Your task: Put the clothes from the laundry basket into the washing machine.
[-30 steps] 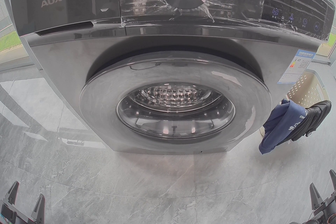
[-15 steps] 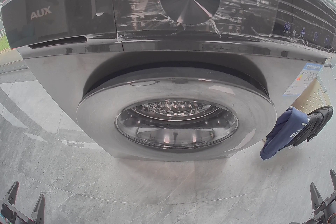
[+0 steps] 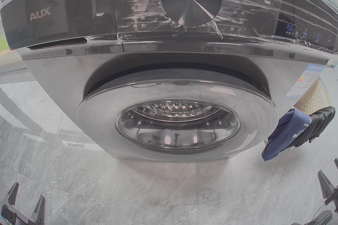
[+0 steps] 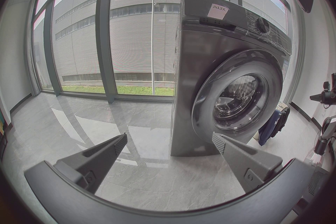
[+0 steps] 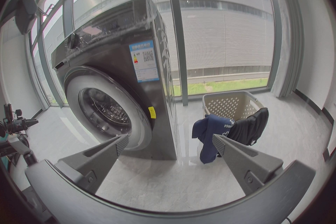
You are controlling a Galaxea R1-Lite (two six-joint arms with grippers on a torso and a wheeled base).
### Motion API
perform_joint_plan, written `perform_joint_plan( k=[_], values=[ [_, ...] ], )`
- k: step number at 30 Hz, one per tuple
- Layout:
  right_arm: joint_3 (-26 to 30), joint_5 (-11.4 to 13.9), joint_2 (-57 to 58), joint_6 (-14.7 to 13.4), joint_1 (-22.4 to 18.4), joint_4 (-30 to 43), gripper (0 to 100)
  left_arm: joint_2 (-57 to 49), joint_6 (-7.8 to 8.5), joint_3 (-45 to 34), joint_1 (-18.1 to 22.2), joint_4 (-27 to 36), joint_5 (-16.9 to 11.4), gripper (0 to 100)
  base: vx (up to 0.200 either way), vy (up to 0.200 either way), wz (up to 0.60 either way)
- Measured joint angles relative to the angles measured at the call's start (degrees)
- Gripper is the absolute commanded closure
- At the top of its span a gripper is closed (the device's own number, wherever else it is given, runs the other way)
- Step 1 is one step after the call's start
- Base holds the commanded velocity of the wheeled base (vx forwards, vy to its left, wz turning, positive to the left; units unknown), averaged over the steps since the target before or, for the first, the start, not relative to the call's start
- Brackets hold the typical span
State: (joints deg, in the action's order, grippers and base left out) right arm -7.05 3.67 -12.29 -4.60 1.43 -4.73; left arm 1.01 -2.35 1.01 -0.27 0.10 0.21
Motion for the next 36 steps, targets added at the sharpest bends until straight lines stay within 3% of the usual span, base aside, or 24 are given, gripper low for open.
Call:
perform_joint_plan(
  k=[4,14,21,30,36],
  values=[
    [-0.56,0.46,-9.46,-0.11,2.10,-4.16,0,0.00,0.00,0.00,0.00,0.00,-0.02,0,0.000,0.000,0.00],
    [-5.19,0.34,-36.24,-0.13,12.13,-16.99,0,0.00,0.00,0.00,0.02,0.00,-0.02,0,0.000,0.000,0.00],
    [-14.17,0.57,-50.23,0.09,18.03,-20.61,0,0.02,0.00,0.00,0.02,0.00,-0.05,0,0.000,0.000,0.00],
    [-20.07,1.00,-58.95,0.20,22.52,-22.11,0,0.02,0.00,0.00,0.02,0.00,-0.05,0,0.000,0.000,0.00],
    [-20.78,5.47,-62.90,0.20,22.95,-26.88,0,0.00,0.00,0.00,0.00,0.00,-0.05,0,0.000,0.000,0.00]
  ],
)
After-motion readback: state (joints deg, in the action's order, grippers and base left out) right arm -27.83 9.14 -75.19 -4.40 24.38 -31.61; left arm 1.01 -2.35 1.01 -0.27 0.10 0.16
